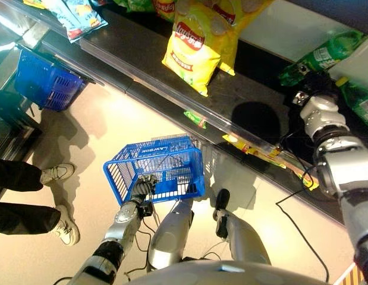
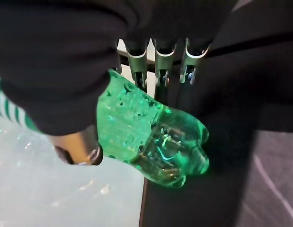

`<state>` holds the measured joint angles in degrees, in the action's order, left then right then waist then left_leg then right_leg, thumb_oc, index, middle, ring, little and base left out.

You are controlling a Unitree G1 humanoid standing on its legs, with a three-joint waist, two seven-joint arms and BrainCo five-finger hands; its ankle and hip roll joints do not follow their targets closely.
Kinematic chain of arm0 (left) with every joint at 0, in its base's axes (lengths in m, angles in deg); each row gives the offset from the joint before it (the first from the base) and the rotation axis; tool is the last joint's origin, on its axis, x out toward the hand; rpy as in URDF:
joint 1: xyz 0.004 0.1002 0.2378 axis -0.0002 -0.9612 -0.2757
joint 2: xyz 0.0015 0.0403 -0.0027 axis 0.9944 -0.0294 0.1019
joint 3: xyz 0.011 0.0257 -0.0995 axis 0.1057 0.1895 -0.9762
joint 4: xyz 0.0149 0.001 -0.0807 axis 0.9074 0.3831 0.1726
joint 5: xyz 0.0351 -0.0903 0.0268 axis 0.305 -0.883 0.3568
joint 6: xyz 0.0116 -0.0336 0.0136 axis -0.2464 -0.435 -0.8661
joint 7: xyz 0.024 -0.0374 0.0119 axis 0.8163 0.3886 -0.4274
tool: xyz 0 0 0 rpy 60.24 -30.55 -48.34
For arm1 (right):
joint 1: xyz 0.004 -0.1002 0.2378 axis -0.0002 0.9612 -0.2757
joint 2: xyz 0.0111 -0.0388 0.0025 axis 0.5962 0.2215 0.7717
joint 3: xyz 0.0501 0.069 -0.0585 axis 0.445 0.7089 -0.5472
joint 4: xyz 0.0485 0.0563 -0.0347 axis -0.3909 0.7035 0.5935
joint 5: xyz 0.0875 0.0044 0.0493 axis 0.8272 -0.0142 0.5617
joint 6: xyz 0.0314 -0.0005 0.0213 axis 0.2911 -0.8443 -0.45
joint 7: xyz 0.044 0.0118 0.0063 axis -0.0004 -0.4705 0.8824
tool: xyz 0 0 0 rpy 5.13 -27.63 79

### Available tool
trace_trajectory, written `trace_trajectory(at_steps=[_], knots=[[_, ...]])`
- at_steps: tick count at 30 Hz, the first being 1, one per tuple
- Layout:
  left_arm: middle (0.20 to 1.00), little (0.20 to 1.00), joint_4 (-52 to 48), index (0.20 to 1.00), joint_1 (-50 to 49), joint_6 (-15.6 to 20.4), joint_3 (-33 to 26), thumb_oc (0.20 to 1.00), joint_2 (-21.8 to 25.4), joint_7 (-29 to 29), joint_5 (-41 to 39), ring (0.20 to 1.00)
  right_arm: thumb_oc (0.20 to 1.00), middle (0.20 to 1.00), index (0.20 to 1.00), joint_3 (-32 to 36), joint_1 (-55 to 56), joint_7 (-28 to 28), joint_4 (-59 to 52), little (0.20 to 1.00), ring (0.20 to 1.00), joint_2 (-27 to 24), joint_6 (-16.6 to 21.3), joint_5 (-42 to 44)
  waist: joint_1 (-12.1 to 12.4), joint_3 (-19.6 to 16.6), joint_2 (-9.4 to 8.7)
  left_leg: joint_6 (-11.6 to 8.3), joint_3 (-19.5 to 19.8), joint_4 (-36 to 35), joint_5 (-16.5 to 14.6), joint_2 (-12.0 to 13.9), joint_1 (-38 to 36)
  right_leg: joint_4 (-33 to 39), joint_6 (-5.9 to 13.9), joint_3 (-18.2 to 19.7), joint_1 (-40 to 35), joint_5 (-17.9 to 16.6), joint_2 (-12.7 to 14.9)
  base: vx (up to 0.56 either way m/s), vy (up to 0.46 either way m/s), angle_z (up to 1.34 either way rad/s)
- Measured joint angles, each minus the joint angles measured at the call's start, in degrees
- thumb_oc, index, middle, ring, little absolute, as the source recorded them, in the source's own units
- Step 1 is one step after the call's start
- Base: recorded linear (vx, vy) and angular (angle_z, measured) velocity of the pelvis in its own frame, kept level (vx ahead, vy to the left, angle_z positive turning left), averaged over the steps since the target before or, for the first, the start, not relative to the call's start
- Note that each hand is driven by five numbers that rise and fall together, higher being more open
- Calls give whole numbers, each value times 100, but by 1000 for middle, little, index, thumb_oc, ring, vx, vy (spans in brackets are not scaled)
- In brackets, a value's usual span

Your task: Pick up the snacks into the basket

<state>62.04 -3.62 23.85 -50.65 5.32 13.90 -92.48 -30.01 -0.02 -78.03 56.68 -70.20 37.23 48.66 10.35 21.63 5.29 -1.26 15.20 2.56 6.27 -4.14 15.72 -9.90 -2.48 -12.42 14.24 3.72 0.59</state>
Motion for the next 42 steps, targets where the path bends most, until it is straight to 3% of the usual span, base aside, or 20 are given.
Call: trace_trajectory(at_steps=[9, 11, 12, 16, 17, 19, 20, 22, 24, 27, 29, 30, 33, 35, 37, 38, 39, 40, 41, 42], knots=[[200, 200, -1063, 200, -282, 11, -873, 200, -279, -500, -680, 200, 200, 200, 200, 226, 3191, -334, -3712, 200, 200, 759, 112, -1493, -176, 3, -32, 83, -272, 44, -74, -17, -308, -209, 28, 214, -160, 75, 51, 42, 69, -11], [200, 200, -1398, 200, -416, 107, -1119, 200, -284, -562, -730, 200, 200, 200, 200, 212, 3933, -87, -4259, 200, 200, 709, 136, -2079, -283, -20, -130, 130, -399, 43, -113, -24, -428, -227, 86, 334, -233, 94, 65, 50, 152, -35], [200, 200, -1633, 200, -408, 118, -1261, 200, -276, -637, -748, 200, 200, 200, 200, 320, 4308, -6, -4545, 200, 200, 718, 123, -2271, -462, -55, -259, 165, -517, 48, -147, -27, -467, -244, 119, 447, -231, 110, 65, 4, 172, -32], [200, 200, -1816, 200, -463, 190, -1631, 200, -232, -737, -736, 200, 200, 200, 200, 464, 5001, 291, -5143, 200, 200, 685, 153, -2547, -752, -188, -551, 257, -898, -14, -182, -16, -582, -254, 260, 760, -172, 42, 83, -28, 137, -57], [200, 200, -1847, 200, -488, 215, -1702, 200, -221, -775, -730, 200, 200, 200, 200, 475, 5068, 352, -5155, 200, 200, 693, 154, -2623, -893, -232, -632, 296, -1056, -23, -195, -10, -629, -206, 329, 888, -118, -36, 75, -135, 122, -80], [200, 200, -1909, 200, -499, 276, -1861, 200, -220, -817, -722, 200, 200, 200, 200, 384, 5060, 472, -5172, 200, 200, 668, 166, -2713, -821, -282, -709, 338, -1365, -11, -237, 75, -624, -238, 550, 1031, -60, -91, 61, -196, 88, -87], [200, 200, -1940, 200, -401, 254, -1872, 200, -203, -876, -712, 200, 200, 200, 200, 289, 5037, 568, -5155, 200, 200, 645, 162, -2813, -767, -267, -680, 402, -1555, 74, -247, 211, -606, -673, 750, 923, 44, 37, 91, -161, 50, -57], [200, 200, -2001, 200, -388, 224, -1863, 200, -209, -884, -694, 200, 200, 200, 200, 66, 5086, 763, -5178, 200, 200, 628, 176, -2886, -805, -281, -633, 388, -1521, 125, -263, 346, -618, -1216, 863, 862, -148, 306, 265, -116, -51, -29], [200, 200, -2162, 200, -477, 184, -1901, 200, -227, -875, -595, 200, 200, 200, 200, -3, 5205, 1016, -5241, 200, 200, 629, 175, -2971, -635, -294, -641, 381, -1573, 213, -270, 450, -627, -1793, 1240, 1019, -528, 553, 482, -108, -108, -16], [200, 200, -2493, 200, -703, 199, -2063, 200, -211, -873, -376, 200, 200, 200, 200, -38, 5305, 1202, -5477, 200, 200, 650, 178, -3013, -362, -317, -736, 250, -1595, 286, -210, 489, -595, -950, 1424, 1295, -1523, 670, 628, -182, -129, -16], [200, 200, -2659, 200, -799, 215, -2252, 200, -207, -877, -309, 200, 200, 200, 200, -163, 5087, 1247, -5515, 200, 200, 593, 184, -3082, -138, -330, -750, 73, -1623, 277, -90, 499, -597, -184, 1154, 1341, -1863, 900, 638, -296, -184, -24], [200, 200, -2761, 200, -898, 268, -2389, 200, -191, -884, -192, 200, 200, 200, 200, -250, 4926, 1285, -5521, 200, 200, 568, 240, -3142, -88, -367, -774, -69, -1648, 264, -5, 525, -543, 131, 890, 1313, -1981, 1068, 620, -284, -198, -15], [200, 200, -3063, 200, -1235, 334, -2375, 200, -314, -852, -160, 200, 200, 200, 200, -255, 5025, 1296, -5530, 200, 200, 467, 311, -3207, -147, -572, -476, -270, -1350, 155, 222, 856, -397, 60, 588, 1343, -1829, 1034, 132, -231, -162, 15], [200, 200, -3131, 200, -1347, 334, -2370, 200, -309, -837, -164, 200, 200, 200, 200, -263, 5073, 1320, -5535, 200, 200, 398, 311, -3248, -119, -655, -442, -358, -1347, 42, 296, 976, -384, -170, 502, 1365, -1661, 1101, 0, -100, -70, 0], [200, 200, -3155, 200, -1474, 321, -2357, 200, -283, -811, -169, 200, 200, 200, 200, -252, 5341, 1343, -5552, 200, 200, 366, 321, -3289, -110, -862, -476, -525, -1150, -99, -236, 988, -280, -429, 302, 1360, -1331, 1099, -149, -437, -153, 7], [200, 200, -3202, 200, -1473, 319, -2307, 200, -284, -739, -173, 200, 200, 200, 200, -215, 5424, 1352, -5612, 200, 200, 280, 367, -3291, -191, -873, -379, -375, -1073, -178, -95, 1018, -238, -592, 287, 1304, -1288, 1036, -302, -541, -126, 58], [200, 200, -3271, 200, -1532, 311, -2153, 200, -314, -590, -177, 200, 200, 200, 200, -111, 5600, 1351, -5728, 200, 200, 100, 402, -3304, -385, -879, -151, -340, -828, -350, 410, 1068, -229, -589, 67, 1115, -1312, 1056, -467, -338, -43, 79], [200, 200, -3303, 200, -1610, 293, -2042, 200, -270, -462, -210, 200, 200, 200, 200, -101, 5613, 1335, -5692, 200, 200, 59, 382, -3309, -491, -902, -39, -410, -820, -469, 535, 1132, -240, -626, 37, 998, -1298, 1086, -436, -212, -27, 69], [200, 200, -3301, 200, -1614, 161, -1890, 200, -151, -231, -212, 200, 200, 200, 200, -99, 5639, 1303, -5637, 200, 200, 87, 329, -3310, -498, -847, -186, -476, -1067, -162, -148, 978, -172, -725, -5, 986, -1188, 1088, -174, -231, -26, 13], [200, 200, -3301, 200, -1616, 101, -1844, 200, -129, -151, -211, 200, 200, 200, 200, -102, 5674, 1322, -5638, 200, 200, 78, 326, -3310, -481, -815, -303, -356, -1106, 198, -276, 798, -140, -742, 23, 981, -1168, 1079, 11, -194, 1, -11]])
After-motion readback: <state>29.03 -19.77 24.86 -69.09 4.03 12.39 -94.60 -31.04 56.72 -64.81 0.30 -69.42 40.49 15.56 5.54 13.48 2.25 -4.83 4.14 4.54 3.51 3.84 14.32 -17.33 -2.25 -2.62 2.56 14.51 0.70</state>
